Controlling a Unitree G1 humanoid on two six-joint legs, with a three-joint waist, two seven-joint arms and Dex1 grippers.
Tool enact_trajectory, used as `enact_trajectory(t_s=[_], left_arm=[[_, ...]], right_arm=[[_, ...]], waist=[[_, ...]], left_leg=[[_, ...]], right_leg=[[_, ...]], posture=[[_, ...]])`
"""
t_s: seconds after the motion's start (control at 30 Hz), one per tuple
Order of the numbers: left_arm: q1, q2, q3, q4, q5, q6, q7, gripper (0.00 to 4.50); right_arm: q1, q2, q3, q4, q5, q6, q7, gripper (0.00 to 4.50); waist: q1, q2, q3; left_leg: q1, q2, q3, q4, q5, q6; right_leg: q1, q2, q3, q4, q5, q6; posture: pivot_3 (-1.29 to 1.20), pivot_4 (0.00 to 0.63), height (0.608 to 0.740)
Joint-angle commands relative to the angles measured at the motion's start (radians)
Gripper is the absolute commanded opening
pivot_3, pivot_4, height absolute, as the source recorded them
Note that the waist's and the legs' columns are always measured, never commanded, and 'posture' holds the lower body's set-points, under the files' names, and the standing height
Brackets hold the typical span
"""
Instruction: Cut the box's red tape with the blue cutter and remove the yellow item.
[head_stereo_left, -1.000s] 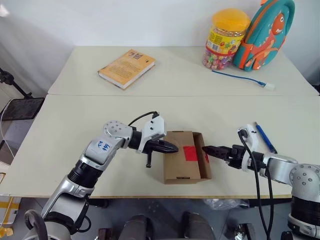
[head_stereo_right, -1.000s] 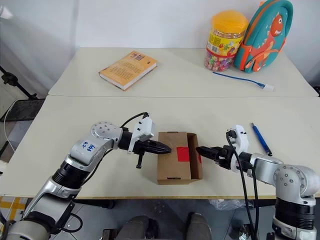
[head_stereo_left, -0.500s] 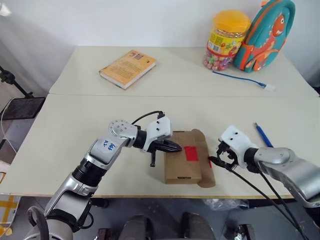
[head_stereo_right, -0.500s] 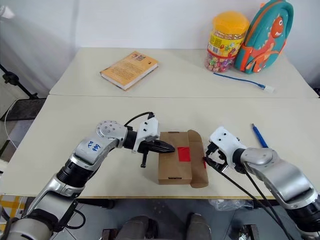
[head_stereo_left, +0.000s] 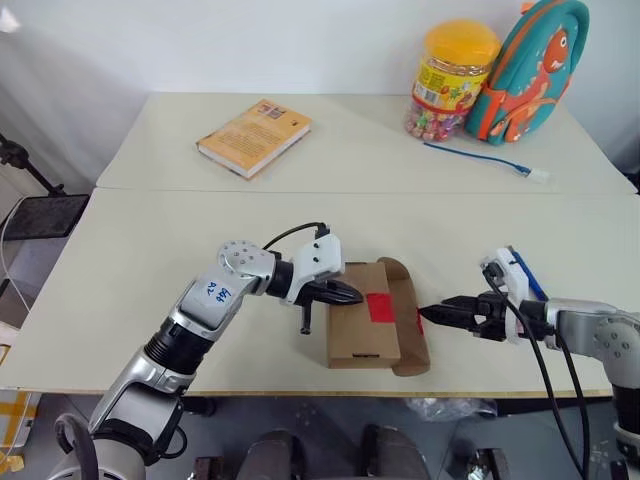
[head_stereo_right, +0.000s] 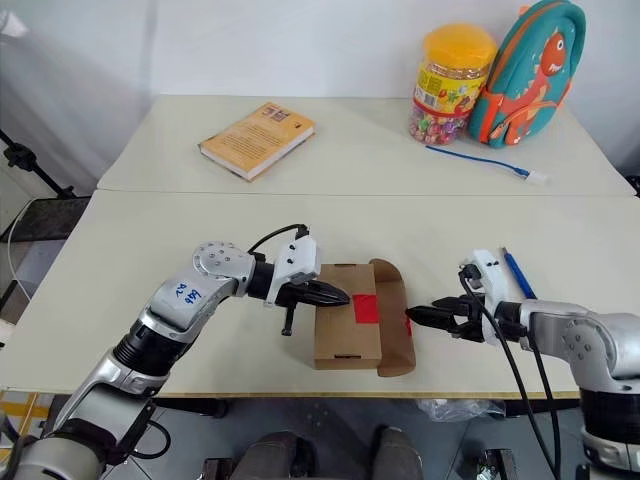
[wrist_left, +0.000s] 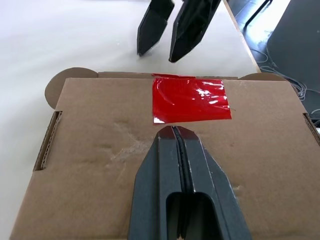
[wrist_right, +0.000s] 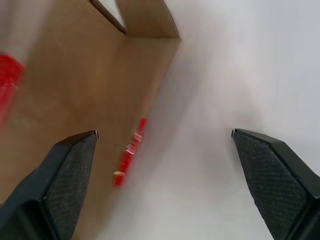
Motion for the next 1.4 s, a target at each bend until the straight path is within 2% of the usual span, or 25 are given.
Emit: enact_trajectory(t_s=[0.03,0.1,0.2,0.57,0.8,0.97,1.1,1.2,1.4], left_arm=[[0.028,0.003,-0.046,0.071,0.063,0.017,0.021,0.0],[0.029,0.002,-0.044,0.071,0.062,0.016,0.023,0.0],[0.044,0.002,-0.03,0.057,0.049,0.023,0.028,0.0],[0.068,0.011,-0.018,0.041,0.056,0.016,0.032,0.0],[0.092,0.024,-0.01,0.021,0.045,-0.019,0.008,0.0],[0.115,0.028,-0.005,0.019,0.032,-0.119,-0.042,0.0],[0.122,0.003,0.003,0.041,0.038,-0.181,-0.027,0.0],[0.115,-0.054,0.016,0.086,0.046,-0.243,0.019,0.0],[0.075,-0.192,0.012,0.196,0.073,-0.34,0.122,0.0]], right_arm=[[-0.045,-0.006,0.095,0.028,-0.005,0.011,0.051,4.48],[-0.067,-0.007,0.137,0.042,-0.014,0.012,0.071,4.48],[-0.128,0.025,0.188,0.076,-0.029,0.023,0.076,3.91],[-0.249,0.061,0.334,0.225,-0.076,0.046,0.168,0.09],[-0.329,0.1,0.326,0.343,-0.082,0.129,0.178,0.09],[-0.375,0.11,0.28,0.402,-0.095,0.215,0.136,0.04],[-0.405,0.058,0.254,0.375,-0.089,0.264,0.142,0.04],[-0.447,-0.025,0.241,0.355,-0.052,0.281,0.151,0.04],[-0.553,-0.222,0.297,0.345,0.057,0.281,0.183,0.04]], waist=[[0.001,0.001,0.0],[0.001,0.001,0.0],[-0.002,0.001,0.0],[-0.004,0.001,0.0],[-0.025,0.001,0.0],[-0.027,0.001,0.0],[-0.023,0.002,0.001],[-0.012,0.007,0.004],[0.007,0.007,0.005]], left_leg=[[0.0,0.0,0.0,0.0,0.0,0.0],[0.0,0.0,-0.001,0.0,0.0,0.0],[0.0,0.0,0.0,0.0,0.0,0.0],[0.0,0.0,0.0,-0.002,0.0,-0.001],[0.0,0.0,-0.001,-0.002,0.0,-0.002],[0.0,0.0,-0.001,-0.006,0.001,-0.003],[0.0,-0.001,-0.001,-0.012,0.001,-0.003],[-0.001,-0.005,-0.002,-0.013,0.002,-0.002],[-0.007,-0.015,-0.004,-0.013,0.003,0.005]], right_leg=[[0.0,0.0,0.0,0.0,0.0,0.0],[0.0,0.0,-0.001,0.0,0.0,0.0],[0.0,0.0,-0.001,0.0,0.0,0.0],[-0.001,0.001,-0.001,0.001,0.0,0.0],[-0.001,0.001,-0.002,0.001,0.0,0.0],[-0.002,0.001,-0.002,0.002,0.0,0.0],[-0.003,0.001,-0.004,0.002,0.0,0.0],[-0.003,0.003,-0.008,0.003,0.0,0.0],[-0.003,-0.001,-0.017,-0.002,0.002,0.004]], posture=[[0.0,0.15,0.74],[0.0,0.15,0.74],[0.0,0.15,0.74],[0.0,0.15,0.74],[0.0,0.15,0.74],[0.0,0.15,0.74],[0.0,0.15,0.74],[0.0,0.15,0.74],[0.0,0.15,0.74]])
